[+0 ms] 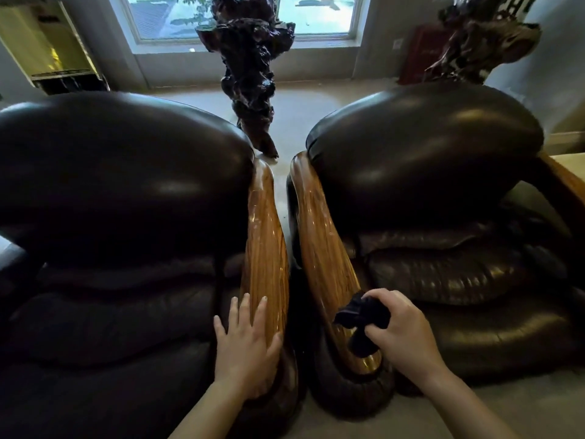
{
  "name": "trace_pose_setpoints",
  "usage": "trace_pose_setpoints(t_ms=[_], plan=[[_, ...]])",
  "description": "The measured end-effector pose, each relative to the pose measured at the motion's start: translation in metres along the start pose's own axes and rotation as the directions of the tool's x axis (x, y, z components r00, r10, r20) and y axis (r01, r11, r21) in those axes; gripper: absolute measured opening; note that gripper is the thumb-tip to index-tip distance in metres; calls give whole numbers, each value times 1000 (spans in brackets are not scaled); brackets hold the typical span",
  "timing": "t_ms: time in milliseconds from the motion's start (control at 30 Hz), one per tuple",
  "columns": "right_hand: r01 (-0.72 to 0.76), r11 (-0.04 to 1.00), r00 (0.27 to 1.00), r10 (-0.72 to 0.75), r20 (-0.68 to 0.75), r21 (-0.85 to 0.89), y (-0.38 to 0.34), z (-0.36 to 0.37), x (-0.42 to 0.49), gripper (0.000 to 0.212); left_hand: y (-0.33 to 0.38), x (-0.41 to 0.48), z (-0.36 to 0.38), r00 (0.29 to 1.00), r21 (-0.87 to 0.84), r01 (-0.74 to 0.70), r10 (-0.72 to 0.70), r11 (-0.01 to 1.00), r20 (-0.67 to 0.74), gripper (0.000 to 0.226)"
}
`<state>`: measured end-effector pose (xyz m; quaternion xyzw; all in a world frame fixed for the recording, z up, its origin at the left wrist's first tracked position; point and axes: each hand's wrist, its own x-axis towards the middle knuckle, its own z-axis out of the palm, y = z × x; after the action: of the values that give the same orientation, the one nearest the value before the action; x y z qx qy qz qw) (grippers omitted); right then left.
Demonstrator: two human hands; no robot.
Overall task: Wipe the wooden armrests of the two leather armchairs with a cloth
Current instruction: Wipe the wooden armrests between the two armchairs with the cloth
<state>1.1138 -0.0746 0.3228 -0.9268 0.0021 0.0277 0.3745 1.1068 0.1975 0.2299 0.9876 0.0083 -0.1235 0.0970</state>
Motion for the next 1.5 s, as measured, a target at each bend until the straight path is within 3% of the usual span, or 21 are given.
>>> trace_pose_setpoints(t_ms=[167, 333, 500, 600, 700, 767, 1033, 1133, 1233, 1400, 1500], plan=[[-17, 1000, 997, 19, -74, 19, 23, 38, 41, 52, -24, 64, 37, 998, 36, -64, 63, 997, 14, 76], [-7, 999, 988, 15, -151, 54, 76, 83, 101, 53, -23, 140, 76, 980, 76, -159, 166, 984, -111, 74], [4, 984, 1000, 0, 23, -176, 134, 131, 137, 56, -21, 194, 106, 971, 73, -145, 156, 987, -181, 73], [120, 948, 985, -77, 152, -296, 166, 153, 147, 64, -16, 211, 125, 969, 80, -145, 158, 986, -190, 75], [236, 893, 966, -174, 191, -382, 190, 175, 161, 67, -13, 218, 140, 966, 84, -139, 154, 987, -207, 77], [275, 890, 961, -241, 135, -365, 196, 184, 169, 65, -15, 219, 145, 959, 82, -137, 153, 987, -239, 76], [204, 935, 960, -249, -128, -291, 202, 202, 196, 62, -19, 220, 145, 952, 62, -153, 164, 986, -258, 75], [75, 979, 963, -120, -241, -188, 191, 190, 245, 61, -21, 220, 146, 952, 56, -157, 167, 986, -257, 75], [50, 994, 957, -76, -279, -100, 173, 183, 291, 57, -21, 221, 148, 952, 52, -157, 165, 986, -257, 75], [271, 908, 942, -319, -105, -319, 176, 197, 274, 49, -21, 220, 147, 951, 52, -156, 164, 986, -262, 74], [430, 821, 890, -455, 24, -375, 197, 201, 230, 49, -20, 221, 147, 949, 49, -156, 164, 986, -268, 73]])
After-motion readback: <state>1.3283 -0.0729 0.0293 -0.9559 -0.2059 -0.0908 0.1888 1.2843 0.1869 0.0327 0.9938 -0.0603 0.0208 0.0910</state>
